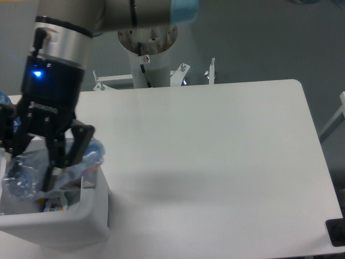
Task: Place the trash in the trash can
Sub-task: 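Carry the hanging bottle over the trash bin and lower it, then open the gripper to release the bottle into the bin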
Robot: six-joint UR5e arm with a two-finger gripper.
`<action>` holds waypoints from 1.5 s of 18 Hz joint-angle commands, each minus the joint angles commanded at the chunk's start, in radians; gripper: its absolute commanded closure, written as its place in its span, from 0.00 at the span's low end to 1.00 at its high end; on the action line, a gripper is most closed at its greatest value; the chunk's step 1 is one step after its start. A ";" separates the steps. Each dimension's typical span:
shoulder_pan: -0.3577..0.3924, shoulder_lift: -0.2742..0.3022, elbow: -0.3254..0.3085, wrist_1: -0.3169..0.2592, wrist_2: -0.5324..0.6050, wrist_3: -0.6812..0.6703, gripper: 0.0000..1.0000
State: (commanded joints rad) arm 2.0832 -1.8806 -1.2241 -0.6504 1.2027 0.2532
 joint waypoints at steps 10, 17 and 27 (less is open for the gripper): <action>-0.028 -0.037 -0.038 0.000 0.002 -0.026 0.42; -0.028 -0.058 -0.043 0.000 0.002 -0.026 0.39; -0.028 -0.081 -0.064 0.000 0.002 -0.020 0.34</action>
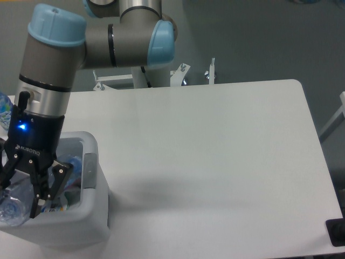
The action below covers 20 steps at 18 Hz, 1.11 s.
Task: Place the trash in the trash can
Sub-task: 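Open the gripper to release the bottle into the bin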
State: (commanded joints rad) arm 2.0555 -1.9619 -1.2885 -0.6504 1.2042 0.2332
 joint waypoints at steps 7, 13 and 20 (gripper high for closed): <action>0.000 -0.002 -0.012 0.000 0.002 0.005 0.29; 0.000 0.009 -0.026 0.000 0.002 0.005 0.28; 0.060 0.028 -0.029 0.000 0.110 0.101 0.00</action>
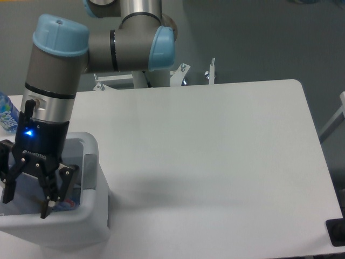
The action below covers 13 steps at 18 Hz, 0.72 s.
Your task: Place the trash in the trash can
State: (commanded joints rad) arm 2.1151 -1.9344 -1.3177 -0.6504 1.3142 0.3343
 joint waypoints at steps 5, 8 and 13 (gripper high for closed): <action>0.118 0.012 0.024 0.000 0.149 0.005 0.00; 0.201 0.023 0.020 -0.005 0.183 0.055 0.00; 0.339 0.084 0.005 -0.070 0.188 0.231 0.00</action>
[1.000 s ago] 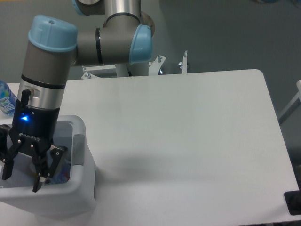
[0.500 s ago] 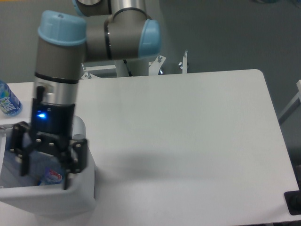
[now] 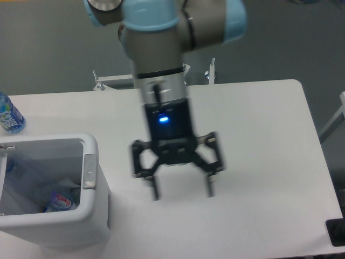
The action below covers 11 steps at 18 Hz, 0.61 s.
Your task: Place the trash in the trash can
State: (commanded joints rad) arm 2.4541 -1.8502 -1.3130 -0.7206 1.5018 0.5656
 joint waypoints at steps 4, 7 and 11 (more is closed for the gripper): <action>0.029 0.042 -0.044 -0.127 0.064 0.204 0.00; 0.042 0.075 -0.058 -0.250 0.152 0.399 0.00; 0.054 0.100 -0.061 -0.354 0.198 0.595 0.00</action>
State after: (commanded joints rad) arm 2.5080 -1.7503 -1.3744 -1.0751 1.6996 1.1609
